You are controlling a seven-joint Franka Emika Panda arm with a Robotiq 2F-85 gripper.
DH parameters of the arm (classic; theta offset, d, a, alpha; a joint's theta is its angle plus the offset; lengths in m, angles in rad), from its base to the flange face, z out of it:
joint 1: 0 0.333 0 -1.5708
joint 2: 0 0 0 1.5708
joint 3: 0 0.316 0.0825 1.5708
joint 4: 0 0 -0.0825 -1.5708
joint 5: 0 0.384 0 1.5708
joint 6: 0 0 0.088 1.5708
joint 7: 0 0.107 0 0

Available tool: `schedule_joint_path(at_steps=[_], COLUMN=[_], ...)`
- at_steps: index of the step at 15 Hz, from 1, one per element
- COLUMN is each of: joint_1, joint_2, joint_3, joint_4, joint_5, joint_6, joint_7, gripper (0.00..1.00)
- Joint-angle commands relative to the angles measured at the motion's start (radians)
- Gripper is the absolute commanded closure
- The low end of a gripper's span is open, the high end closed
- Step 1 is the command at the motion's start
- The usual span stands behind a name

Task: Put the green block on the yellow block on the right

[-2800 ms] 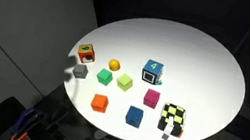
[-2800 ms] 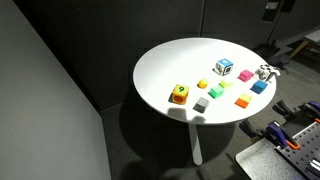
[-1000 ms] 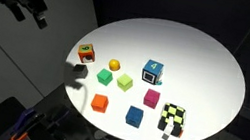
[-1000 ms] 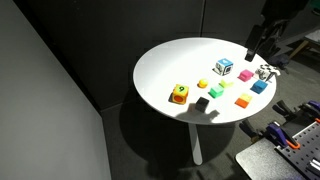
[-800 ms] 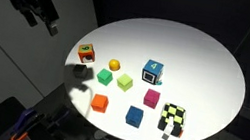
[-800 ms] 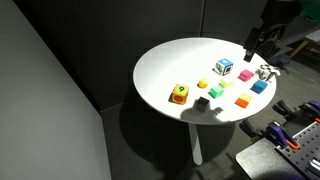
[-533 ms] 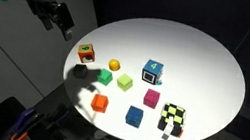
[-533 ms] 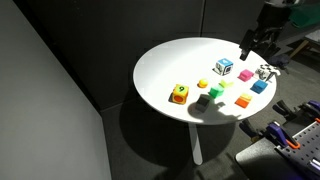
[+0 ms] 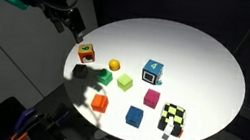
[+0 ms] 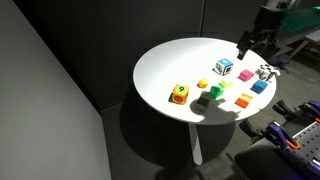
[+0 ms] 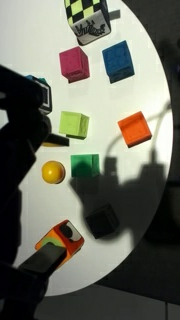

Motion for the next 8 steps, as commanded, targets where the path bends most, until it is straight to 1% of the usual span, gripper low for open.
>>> schedule_joint_path(at_steps=[1, 3, 5, 8], joint_1=[0.011, 0.011, 0.011, 0.013], joint_2=[0.0, 0.012, 0.037, 0.083], joint_3=[-0.012, -0.014, -0.025, -0.039], joint_4=[0.001, -0.002, -0.019, -0.047], joint_5=[-0.005, -0.004, 0.009, 0.021], joint_6=[-0.002, 0.002, 0.059, 0.178], joint_7=[0.004, -0.003, -0.022, -0.042], gripper=[0.0, 0.0, 0.0, 0.0])
